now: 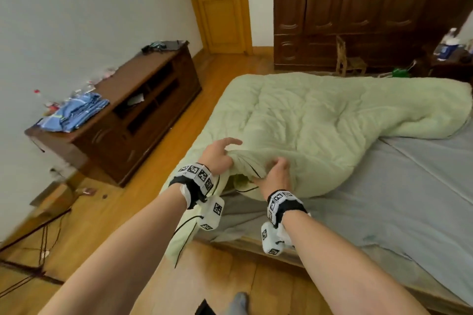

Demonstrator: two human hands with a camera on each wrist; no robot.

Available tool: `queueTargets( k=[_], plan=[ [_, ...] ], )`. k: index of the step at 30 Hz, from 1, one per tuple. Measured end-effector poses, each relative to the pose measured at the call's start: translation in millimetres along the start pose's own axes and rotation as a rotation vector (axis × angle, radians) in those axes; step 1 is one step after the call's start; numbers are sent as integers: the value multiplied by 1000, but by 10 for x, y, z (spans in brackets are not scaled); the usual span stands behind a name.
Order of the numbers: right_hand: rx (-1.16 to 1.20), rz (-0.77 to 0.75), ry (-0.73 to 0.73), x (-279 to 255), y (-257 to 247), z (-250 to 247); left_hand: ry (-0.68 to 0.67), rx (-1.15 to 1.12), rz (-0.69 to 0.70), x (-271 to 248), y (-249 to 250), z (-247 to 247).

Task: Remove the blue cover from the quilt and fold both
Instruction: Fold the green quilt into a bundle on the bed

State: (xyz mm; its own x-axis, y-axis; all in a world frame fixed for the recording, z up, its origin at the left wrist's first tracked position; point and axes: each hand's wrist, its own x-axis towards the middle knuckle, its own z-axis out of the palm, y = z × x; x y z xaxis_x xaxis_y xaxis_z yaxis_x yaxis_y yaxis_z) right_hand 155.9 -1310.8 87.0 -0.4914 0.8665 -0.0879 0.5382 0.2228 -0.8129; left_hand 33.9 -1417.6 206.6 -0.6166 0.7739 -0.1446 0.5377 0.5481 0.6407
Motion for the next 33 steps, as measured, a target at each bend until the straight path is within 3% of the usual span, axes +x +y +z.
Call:
queueTargets(
  k=[2, 5, 9, 12, 14, 16, 19, 22, 26, 30, 33],
  plan=[
    [85, 166, -81, 48, 181, 37, 41, 2, -7, -65, 25, 65],
    [1, 234, -239, 91, 481, -50, 80, -13, -7, -94, -33, 109],
    [-92, 209, -65, 304, 538, -356, 37, 45, -42, 69, -166, 228],
    [-168, 101, 60, 457, 320, -801, -149, 214, -69, 288, -227, 458],
    [-217, 11, 84, 524, 175, -1125, -271, 252, 48, 445, -99, 754],
    [-324, -106, 27, 558, 57, -1399, -286, 241, 258, 571, 257, 1049],
    [-604, -230, -104, 509, 14, -1764, -226, 207, 441, 669, 826, 1295],
    [-628, -279, -47, 406, 142, -2011, -123, 322, 519, 728, 1122, 1319],
    [-324, -166, 84, 477, 512, -1886, -65, 147, 340, 716, 1291, 1181],
    [256, 74, -182, 450, 686, -1484, 68, -27, 120, 445, 1256, 1155],
    [305, 36, -240, 330, 696, -1099, 124, -61, -13, 183, 1163, 1128]
  ],
)
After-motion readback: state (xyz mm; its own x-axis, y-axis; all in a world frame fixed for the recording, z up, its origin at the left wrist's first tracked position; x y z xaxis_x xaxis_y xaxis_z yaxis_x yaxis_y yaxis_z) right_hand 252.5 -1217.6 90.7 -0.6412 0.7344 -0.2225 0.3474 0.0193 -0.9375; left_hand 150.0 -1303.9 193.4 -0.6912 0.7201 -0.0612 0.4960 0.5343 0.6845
